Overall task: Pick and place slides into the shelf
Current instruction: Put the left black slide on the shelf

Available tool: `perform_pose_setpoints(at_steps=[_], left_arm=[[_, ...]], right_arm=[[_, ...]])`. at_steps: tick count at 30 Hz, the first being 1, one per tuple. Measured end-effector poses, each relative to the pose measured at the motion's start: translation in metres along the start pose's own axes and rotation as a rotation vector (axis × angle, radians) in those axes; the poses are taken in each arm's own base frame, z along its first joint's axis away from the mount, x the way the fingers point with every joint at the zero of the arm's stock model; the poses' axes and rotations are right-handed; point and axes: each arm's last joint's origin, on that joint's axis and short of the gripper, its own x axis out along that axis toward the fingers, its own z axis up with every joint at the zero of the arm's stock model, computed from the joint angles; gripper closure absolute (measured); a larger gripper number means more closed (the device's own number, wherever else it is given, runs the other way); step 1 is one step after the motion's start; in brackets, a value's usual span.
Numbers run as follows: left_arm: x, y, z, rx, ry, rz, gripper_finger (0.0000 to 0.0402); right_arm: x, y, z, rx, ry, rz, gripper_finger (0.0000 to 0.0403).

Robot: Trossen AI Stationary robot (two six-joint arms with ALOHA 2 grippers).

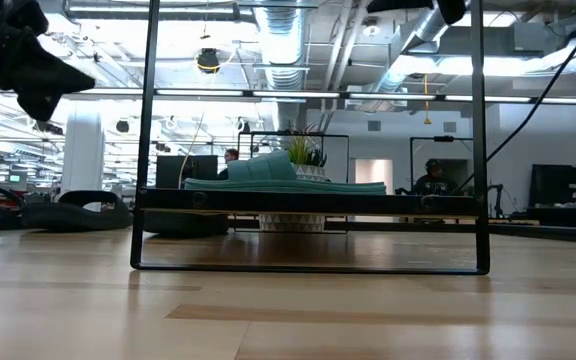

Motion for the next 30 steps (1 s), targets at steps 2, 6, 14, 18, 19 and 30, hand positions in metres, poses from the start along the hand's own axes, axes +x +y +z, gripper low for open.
perform_pose_setpoints(at_steps=[2,6,14,18,19,30], left_arm=[[-0.002,0.001,0.005,-0.047,0.009,0.032,0.0401],[-0.001,0.002,0.003,-0.097,0.053,0.102,0.0401],[0.015,-0.005,0.001,-0.197,0.099,0.318,0.0401],[0.027,-0.011,0.014,-0.177,0.073,0.475,0.0401],[0.031,-0.013,0.019,-0.155,0.082,0.514,0.0401],[0.083,-0.022,0.062,0.265,0.599,0.823,0.0401]], right_arm=[[-0.001,-0.001,-0.002,-0.021,0.015,-0.005,0.027],[0.001,-0.003,-0.004,-0.045,0.033,-0.023,0.0269],[-0.002,-0.003,-0.009,-0.078,0.059,-0.023,0.027],[-0.005,-0.002,-0.012,-0.106,0.077,-0.015,0.0271],[-0.006,-0.002,-0.013,-0.117,0.084,-0.016,0.0272],[-0.009,-0.01,-0.025,-0.257,0.178,-0.062,0.0282]])
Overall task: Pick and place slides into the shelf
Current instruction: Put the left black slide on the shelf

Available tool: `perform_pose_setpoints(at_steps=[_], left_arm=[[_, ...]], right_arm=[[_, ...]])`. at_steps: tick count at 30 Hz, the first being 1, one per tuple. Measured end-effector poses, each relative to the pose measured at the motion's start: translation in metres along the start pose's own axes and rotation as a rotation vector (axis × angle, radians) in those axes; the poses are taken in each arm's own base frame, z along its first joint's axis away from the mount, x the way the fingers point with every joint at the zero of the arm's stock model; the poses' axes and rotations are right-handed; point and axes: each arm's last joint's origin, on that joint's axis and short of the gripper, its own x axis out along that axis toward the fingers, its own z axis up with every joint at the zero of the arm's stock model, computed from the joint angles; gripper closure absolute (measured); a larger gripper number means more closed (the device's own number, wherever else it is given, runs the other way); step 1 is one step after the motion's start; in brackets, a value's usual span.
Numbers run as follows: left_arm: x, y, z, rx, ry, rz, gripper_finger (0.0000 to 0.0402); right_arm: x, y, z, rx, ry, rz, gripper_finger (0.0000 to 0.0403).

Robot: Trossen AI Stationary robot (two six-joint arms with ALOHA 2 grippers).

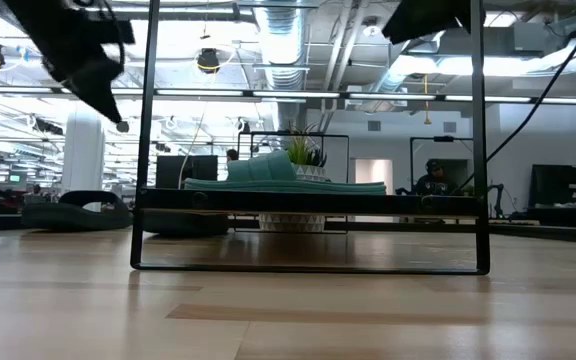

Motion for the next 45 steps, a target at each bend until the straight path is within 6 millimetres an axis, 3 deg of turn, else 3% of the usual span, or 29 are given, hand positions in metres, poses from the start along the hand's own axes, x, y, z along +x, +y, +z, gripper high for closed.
perform_pose_setpoints(at_steps=[7,13,18,27,31,45], left_arm=[[0.017,-0.008,0.01,0.244,0.268,-0.119,0.0401],[0.024,-0.003,0.016,0.239,0.276,-0.158,0.0398],[0.032,0.0,0.024,0.182,0.246,-0.152,0.0371],[0.041,0.006,0.03,0.059,0.215,-0.098,0.0285],[0.044,0.009,0.019,-0.029,0.173,-0.089,0.0258],[0.045,0.023,-0.02,-0.536,0.005,-0.193,0.0246]], right_arm=[[-0.001,-0.009,-0.011,-0.07,0.062,-0.095,0.0282],[-0.003,-0.015,-0.019,-0.089,0.122,-0.132,0.0282],[-0.005,-0.017,-0.022,-0.119,0.142,-0.139,0.0279],[-0.007,-0.021,-0.027,-0.134,0.163,-0.183,0.0251],[-0.012,-0.025,-0.031,-0.125,0.145,-0.247,0.0238],[-0.035,-0.034,-0.041,-0.02,-0.011,-0.362,0.0224]])
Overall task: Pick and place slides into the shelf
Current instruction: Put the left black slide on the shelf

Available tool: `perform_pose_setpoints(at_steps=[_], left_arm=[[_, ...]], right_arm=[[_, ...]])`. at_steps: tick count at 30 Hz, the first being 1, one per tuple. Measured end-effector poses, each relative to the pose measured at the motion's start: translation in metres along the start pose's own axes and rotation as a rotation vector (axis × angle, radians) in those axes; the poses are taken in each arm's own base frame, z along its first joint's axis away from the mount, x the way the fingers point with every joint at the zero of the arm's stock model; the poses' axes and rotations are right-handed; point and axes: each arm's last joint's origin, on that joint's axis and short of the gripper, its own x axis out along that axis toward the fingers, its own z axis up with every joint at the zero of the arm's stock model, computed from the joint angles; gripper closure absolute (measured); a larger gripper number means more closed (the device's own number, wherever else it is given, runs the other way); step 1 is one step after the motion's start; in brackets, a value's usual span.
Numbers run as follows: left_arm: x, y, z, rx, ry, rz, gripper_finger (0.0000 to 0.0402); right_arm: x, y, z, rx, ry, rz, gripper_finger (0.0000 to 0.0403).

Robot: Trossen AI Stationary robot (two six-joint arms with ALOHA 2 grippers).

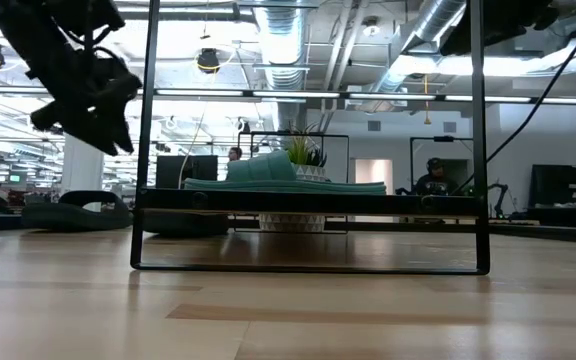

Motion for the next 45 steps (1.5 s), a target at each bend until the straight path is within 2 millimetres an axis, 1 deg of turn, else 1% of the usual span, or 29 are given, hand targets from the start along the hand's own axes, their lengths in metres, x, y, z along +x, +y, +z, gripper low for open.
perform_pose_setpoints(at_steps=[2,6,13,16,22,25,30,36,42,45], left_arm=[[0.002,0.0,-0.001,-0.064,-0.045,-0.041,0.0246],[0.005,0.002,-0.006,-0.11,-0.085,-0.08,0.0246],[0.007,0.007,-0.012,-0.08,-0.058,-0.044,0.0246],[0.007,0.007,-0.011,-0.062,-0.065,-0.03,0.0246],[0.009,0.01,-0.009,-0.007,-0.076,0.001,0.0246],[0.011,0.012,-0.007,0.044,-0.072,0.015,0.0246],[0.012,0.016,0.002,0.067,-0.066,0.033,0.0246],[0.026,0.017,0.003,0.091,0.001,0.079,0.0246],[0.042,0.008,0.005,0.06,0.025,0.061,0.0246],[0.047,0.005,0.005,0.096,0.031,0.061,0.0246]], right_arm=[[0.0,-0.003,0.0,0.028,-0.025,-0.02,0.0225],[0.0,-0.007,0.0,0.081,-0.077,-0.052,0.0223],[-0.001,-0.019,-0.001,0.12,-0.148,-0.1,0.0224],[-0.001,-0.02,0.0,0.146,-0.162,-0.103,0.0227],[-0.001,-0.022,0.001,0.153,-0.173,-0.103,0.0231],[-0.004,-0.027,0.002,0.157,-0.176,-0.091,0.0231],[-0.01,-0.033,0.002,0.182,-0.182,-0.059,0.023],[-0.014,-0.043,0.004,0.222,-0.177,-0.03,0.023],[-0.016,-0.059,0.007,0.296,-0.164,-0.009,0.0225],[-0.018,-0.068,0.008,0.336,-0.165,0.002,0.0225]])
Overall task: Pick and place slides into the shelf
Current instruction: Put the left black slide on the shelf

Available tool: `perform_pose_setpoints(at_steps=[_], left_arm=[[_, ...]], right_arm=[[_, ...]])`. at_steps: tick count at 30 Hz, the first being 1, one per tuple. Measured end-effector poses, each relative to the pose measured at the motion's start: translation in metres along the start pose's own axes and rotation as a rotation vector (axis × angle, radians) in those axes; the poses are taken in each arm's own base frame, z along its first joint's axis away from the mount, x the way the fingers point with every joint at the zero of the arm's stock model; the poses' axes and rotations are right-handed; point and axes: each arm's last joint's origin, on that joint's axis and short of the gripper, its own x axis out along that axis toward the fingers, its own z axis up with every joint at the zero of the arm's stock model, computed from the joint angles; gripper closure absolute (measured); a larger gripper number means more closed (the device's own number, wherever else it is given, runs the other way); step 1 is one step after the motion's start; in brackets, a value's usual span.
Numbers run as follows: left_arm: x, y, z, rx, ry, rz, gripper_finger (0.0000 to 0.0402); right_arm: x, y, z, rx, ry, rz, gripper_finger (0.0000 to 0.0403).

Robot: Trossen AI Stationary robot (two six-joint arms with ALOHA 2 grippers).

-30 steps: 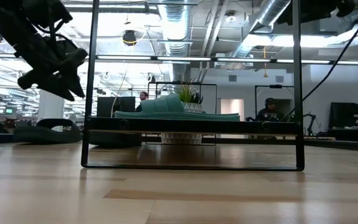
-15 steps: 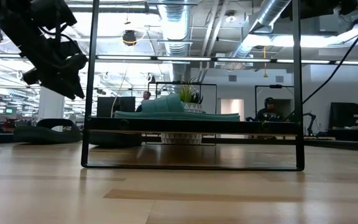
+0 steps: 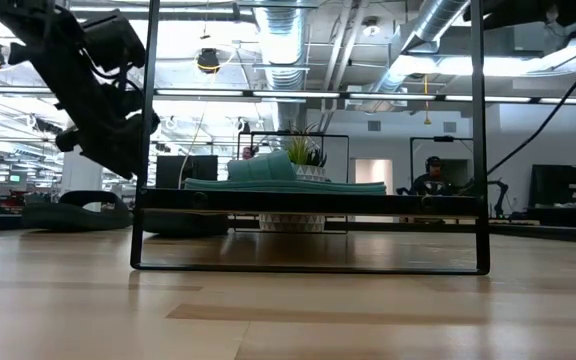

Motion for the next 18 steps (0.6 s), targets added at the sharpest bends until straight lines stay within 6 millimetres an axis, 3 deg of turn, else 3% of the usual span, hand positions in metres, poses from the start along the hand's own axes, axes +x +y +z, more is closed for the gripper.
perform_pose_setpoints(at_steps=[13,18], left_arm=[[0.002,-0.003,-0.001,0.371,0.047,0.028,0.0246],[-0.003,-0.001,0.003,0.397,0.099,0.054,0.0246]], right_arm=[[-0.001,-0.016,0.005,0.022,0.088,0.022,0.0225],[-0.002,-0.02,0.006,0.046,0.125,0.032,0.0227]])
